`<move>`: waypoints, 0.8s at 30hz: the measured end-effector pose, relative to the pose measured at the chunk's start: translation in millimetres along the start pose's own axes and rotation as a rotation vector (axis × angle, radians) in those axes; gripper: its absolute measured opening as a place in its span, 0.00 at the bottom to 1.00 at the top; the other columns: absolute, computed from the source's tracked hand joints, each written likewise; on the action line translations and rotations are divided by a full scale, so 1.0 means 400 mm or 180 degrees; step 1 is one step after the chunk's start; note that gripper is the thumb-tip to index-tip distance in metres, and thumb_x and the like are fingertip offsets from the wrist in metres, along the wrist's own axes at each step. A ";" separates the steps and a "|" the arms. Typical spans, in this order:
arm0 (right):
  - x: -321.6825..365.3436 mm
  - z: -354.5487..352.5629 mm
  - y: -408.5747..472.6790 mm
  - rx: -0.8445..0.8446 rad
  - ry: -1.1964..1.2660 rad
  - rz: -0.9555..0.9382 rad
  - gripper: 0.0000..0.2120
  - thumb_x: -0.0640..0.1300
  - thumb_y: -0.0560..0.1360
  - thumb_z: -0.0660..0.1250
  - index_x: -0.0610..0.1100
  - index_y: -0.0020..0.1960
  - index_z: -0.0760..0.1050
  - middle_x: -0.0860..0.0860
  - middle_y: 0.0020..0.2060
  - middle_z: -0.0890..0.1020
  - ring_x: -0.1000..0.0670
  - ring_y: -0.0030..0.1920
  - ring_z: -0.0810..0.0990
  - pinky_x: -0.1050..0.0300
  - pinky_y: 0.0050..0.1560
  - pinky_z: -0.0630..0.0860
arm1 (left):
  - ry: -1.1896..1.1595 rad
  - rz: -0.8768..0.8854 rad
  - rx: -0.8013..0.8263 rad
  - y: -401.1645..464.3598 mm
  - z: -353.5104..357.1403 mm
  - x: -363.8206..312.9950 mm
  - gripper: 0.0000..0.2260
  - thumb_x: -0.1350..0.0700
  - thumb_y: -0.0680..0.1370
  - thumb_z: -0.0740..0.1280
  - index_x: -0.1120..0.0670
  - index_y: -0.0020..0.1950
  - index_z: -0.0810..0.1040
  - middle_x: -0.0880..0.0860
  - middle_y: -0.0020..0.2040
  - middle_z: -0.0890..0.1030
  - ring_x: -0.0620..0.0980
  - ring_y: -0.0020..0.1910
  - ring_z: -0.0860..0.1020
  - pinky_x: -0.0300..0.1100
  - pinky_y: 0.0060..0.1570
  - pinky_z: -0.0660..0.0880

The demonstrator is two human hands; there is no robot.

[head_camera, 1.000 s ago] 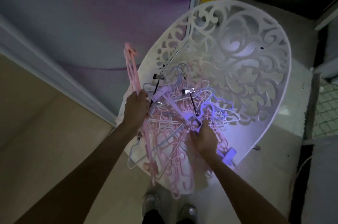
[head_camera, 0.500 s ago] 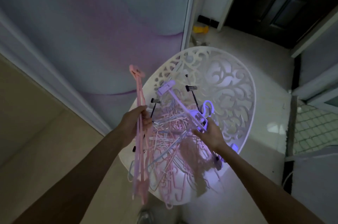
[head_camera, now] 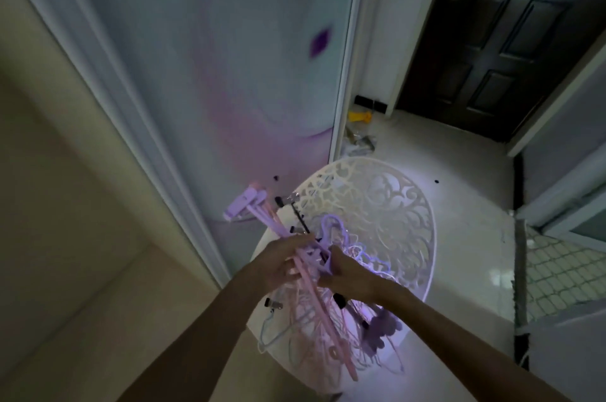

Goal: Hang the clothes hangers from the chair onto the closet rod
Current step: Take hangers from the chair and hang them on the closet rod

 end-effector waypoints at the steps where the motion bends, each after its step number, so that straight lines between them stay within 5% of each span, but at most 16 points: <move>1: 0.016 0.002 -0.020 0.0058 -0.0057 -0.0039 0.10 0.38 0.75 0.65 0.42 0.45 0.62 0.53 0.34 0.67 0.58 0.33 0.66 0.65 0.35 0.64 | 0.0004 0.0077 -0.0023 -0.029 -0.002 0.002 0.03 0.56 0.74 0.69 0.54 0.43 0.80 0.50 0.38 0.80 0.46 0.34 0.79 0.37 0.35 0.75; 4: 0.062 0.010 -0.085 0.0358 0.0114 -0.0166 0.11 0.41 0.75 0.66 0.40 0.54 0.68 0.51 0.33 0.72 0.53 0.32 0.70 0.56 0.38 0.69 | -0.0064 0.0296 -0.0147 -0.116 -0.022 0.020 0.09 0.56 0.75 0.69 0.57 0.53 0.81 0.52 0.46 0.81 0.47 0.41 0.80 0.36 0.38 0.77; 8: 0.149 0.026 -0.170 0.0683 0.0452 -0.0387 0.07 0.37 0.74 0.64 0.38 0.52 0.72 0.49 0.27 0.73 0.52 0.28 0.71 0.60 0.31 0.68 | -0.0279 0.0586 -0.0012 -0.260 -0.044 0.042 0.19 0.50 0.69 0.73 0.53 0.59 0.78 0.54 0.55 0.78 0.52 0.53 0.76 0.42 0.54 0.71; 13: 0.279 0.114 -0.226 0.0972 0.0656 -0.0451 0.13 0.41 0.67 0.58 0.38 0.50 0.70 0.47 0.19 0.67 0.51 0.17 0.63 0.65 0.20 0.58 | -0.0832 0.1083 -0.0037 -0.467 -0.090 0.075 0.08 0.63 0.72 0.65 0.56 0.47 0.81 0.53 0.39 0.82 0.46 0.34 0.80 0.36 0.38 0.77; 17: 0.391 0.249 -0.257 0.1379 0.0514 -0.0793 0.18 0.47 0.59 0.59 0.50 0.45 0.82 0.36 0.33 0.73 0.48 0.17 0.63 0.63 0.19 0.60 | -0.1085 0.1170 -0.0707 -0.621 -0.163 0.119 0.12 0.66 0.76 0.57 0.57 0.39 0.79 0.50 0.27 0.79 0.44 0.23 0.77 0.31 0.22 0.70; 20: 0.497 0.358 -0.332 0.1583 0.0211 -0.1129 0.10 0.45 0.70 0.59 0.52 0.42 0.79 0.40 0.32 0.73 0.54 0.16 0.65 0.63 0.18 0.60 | -0.1135 0.1261 -0.1412 -0.747 -0.235 0.166 0.10 0.62 0.78 0.58 0.54 0.40 0.76 0.46 0.24 0.77 0.40 0.20 0.73 0.31 0.20 0.61; 24: 0.615 0.493 -0.406 0.1611 -0.0090 -0.1821 0.10 0.48 0.81 0.55 0.44 0.54 0.73 0.46 0.38 0.80 0.62 0.18 0.72 0.74 0.21 0.65 | -0.1060 0.1517 -0.2088 -0.900 -0.342 0.226 0.12 0.61 0.79 0.60 0.54 0.36 0.74 0.46 0.20 0.74 0.39 0.17 0.69 0.29 0.19 0.60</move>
Point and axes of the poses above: each hand's wrist, its own y-axis towards the middle knuckle, its own z-axis out of the palm, x = y × z, the point moved 2 cm from there along y, towards the middle knuckle
